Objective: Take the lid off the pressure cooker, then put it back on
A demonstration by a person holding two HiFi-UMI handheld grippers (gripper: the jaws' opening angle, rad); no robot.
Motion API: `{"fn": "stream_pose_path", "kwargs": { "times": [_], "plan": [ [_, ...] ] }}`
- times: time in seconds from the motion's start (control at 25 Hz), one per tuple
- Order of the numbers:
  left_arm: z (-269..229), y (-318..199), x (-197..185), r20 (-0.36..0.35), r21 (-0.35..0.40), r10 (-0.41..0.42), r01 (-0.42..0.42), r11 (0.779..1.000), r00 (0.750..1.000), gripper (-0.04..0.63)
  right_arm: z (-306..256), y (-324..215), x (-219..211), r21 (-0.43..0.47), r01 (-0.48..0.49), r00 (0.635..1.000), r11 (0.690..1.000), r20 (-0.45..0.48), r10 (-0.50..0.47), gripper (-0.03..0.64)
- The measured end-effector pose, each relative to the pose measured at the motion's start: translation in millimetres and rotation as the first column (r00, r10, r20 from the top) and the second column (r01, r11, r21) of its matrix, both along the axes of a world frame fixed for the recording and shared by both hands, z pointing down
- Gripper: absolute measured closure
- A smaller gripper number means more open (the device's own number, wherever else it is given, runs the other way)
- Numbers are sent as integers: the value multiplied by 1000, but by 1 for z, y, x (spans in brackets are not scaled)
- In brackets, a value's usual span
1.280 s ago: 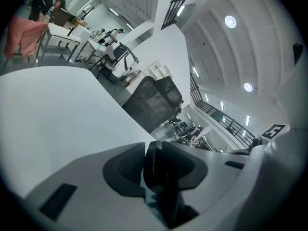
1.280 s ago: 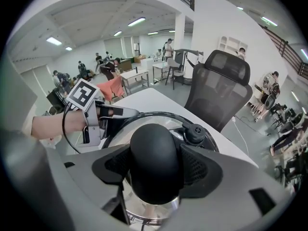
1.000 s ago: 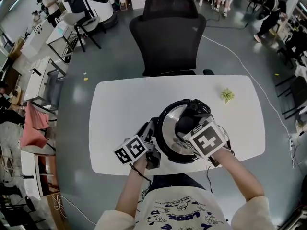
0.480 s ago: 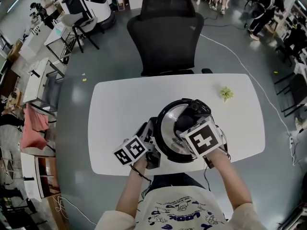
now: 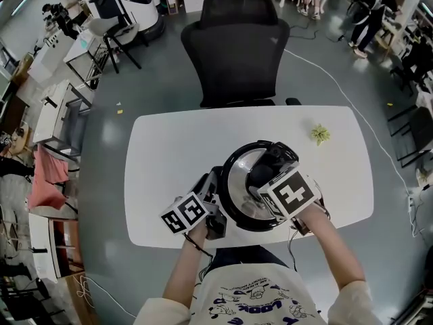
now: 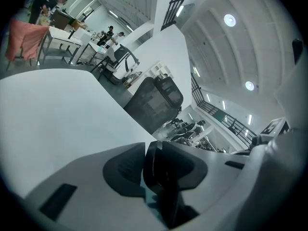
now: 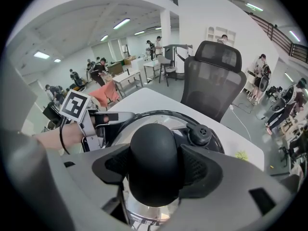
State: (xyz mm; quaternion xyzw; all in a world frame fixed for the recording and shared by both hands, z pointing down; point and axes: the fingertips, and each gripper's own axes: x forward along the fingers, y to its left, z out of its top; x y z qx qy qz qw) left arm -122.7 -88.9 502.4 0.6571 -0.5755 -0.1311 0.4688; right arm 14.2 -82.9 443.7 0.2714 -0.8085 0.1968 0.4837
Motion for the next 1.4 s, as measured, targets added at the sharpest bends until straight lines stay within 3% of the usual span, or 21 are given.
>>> {"fn": "stream_pose_path", "kwargs": {
  "times": [0.36, 0.72, 1.04, 1.4],
  "plan": [
    [-1, -1, -1, 5, -5, 0, 0, 1000, 1000, 471, -2, -1, -1, -11, 45, 999, 999, -2, -45, 296],
    [-1, -4, 1, 14, -10, -6, 6, 1000, 1000, 466, -4, -2, -4, 65, 87, 994, 994, 56, -91, 321],
    [4, -4, 4, 25, -22, -10, 10, 1000, 1000, 462, -4, -2, -3, 73, 88, 994, 994, 58, -92, 321],
    [4, -2, 1, 34, -24, -14, 15, 1000, 999, 462, -21, -5, 1, 54, 67, 989, 996, 130, -73, 321]
  ]
}}
